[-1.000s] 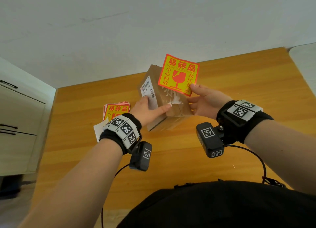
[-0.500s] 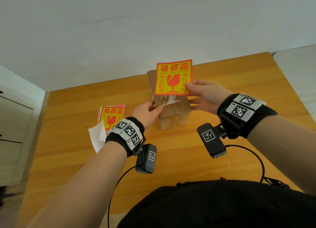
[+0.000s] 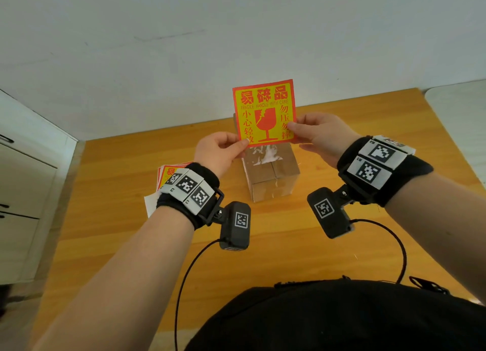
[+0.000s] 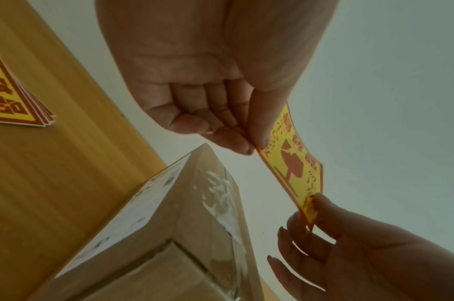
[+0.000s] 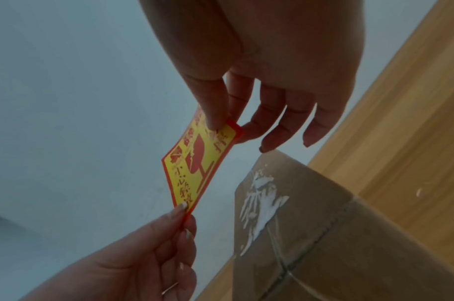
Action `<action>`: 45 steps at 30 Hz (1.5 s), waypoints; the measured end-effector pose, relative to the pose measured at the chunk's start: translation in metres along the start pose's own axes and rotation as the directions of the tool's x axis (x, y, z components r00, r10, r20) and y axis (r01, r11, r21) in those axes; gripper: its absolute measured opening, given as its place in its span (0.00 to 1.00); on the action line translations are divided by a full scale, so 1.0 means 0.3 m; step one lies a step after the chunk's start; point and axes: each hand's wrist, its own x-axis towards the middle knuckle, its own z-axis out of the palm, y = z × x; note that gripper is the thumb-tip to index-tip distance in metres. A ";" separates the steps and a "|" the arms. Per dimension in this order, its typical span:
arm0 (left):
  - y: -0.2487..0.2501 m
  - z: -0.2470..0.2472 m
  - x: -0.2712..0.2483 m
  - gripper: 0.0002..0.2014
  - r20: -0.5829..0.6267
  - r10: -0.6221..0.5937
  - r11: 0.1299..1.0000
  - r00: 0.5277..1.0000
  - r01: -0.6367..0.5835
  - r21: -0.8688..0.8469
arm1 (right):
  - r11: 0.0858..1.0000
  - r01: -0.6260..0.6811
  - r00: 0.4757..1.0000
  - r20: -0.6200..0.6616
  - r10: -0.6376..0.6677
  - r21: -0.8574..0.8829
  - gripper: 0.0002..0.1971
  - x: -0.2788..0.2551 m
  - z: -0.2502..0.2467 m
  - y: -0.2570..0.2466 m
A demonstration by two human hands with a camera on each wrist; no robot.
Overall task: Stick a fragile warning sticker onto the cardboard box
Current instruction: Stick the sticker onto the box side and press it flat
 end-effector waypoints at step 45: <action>-0.065 0.035 -0.017 0.18 -0.061 -0.030 0.956 0.998 0.046 0.290 | 0.914 -0.044 0.965 -0.255 -0.066 -0.404 0.22 0.042 0.014 0.108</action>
